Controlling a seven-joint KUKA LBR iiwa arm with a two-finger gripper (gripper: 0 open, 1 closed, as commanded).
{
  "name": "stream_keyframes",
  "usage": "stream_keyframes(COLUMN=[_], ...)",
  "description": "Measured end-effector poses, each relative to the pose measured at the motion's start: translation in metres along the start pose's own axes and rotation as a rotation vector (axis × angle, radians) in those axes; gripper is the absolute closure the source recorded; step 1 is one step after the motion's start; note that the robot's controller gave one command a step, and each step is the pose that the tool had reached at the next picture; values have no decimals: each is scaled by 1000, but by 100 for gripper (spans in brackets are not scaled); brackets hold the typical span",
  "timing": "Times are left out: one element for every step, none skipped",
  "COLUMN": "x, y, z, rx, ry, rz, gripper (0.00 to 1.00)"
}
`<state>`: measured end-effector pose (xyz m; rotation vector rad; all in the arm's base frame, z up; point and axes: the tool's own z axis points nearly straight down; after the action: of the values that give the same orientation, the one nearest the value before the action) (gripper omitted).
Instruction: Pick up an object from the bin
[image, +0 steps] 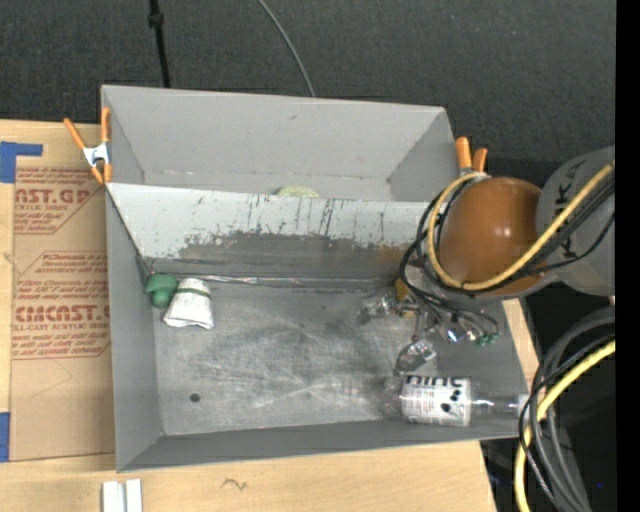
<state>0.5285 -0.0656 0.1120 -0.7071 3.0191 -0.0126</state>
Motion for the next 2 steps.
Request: stream_keyframes(x=[-14, 1], y=[31, 73], z=[3, 13], rx=[-3, -25], ry=[7, 32], rz=[-81, -164], gripper=[0, 0])
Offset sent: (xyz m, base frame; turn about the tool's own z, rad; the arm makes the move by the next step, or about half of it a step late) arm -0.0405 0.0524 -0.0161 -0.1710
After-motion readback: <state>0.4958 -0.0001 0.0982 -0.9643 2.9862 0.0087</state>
